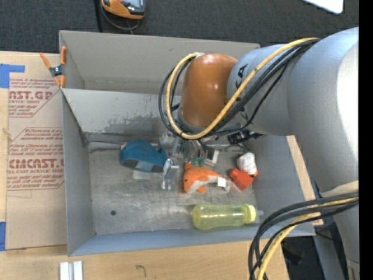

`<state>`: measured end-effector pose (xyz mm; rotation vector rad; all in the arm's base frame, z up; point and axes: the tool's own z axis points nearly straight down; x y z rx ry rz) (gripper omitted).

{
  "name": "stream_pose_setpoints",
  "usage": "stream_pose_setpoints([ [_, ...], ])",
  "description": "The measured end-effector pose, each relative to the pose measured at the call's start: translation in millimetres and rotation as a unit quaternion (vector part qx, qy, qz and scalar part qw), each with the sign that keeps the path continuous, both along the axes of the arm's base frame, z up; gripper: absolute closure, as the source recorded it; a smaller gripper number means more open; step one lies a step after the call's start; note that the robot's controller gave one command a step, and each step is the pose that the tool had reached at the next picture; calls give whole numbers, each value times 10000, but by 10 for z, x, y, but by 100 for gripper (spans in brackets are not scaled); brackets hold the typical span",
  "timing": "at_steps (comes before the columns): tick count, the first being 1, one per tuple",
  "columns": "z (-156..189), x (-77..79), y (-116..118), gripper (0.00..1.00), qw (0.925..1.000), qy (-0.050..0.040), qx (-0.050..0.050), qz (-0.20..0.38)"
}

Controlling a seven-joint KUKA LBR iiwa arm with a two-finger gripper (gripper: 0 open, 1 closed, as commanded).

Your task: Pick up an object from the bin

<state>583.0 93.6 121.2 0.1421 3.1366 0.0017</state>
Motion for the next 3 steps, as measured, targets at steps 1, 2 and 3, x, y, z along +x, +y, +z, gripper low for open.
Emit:
stream_pose_setpoints([
  [1,-327,-96,541,100,9975,-286,56,-640],
  [2,-328,-97,541,100,9975,-285,56,-642],
  [3,-314,-96,502,100,9978,-234,69,-617],
])
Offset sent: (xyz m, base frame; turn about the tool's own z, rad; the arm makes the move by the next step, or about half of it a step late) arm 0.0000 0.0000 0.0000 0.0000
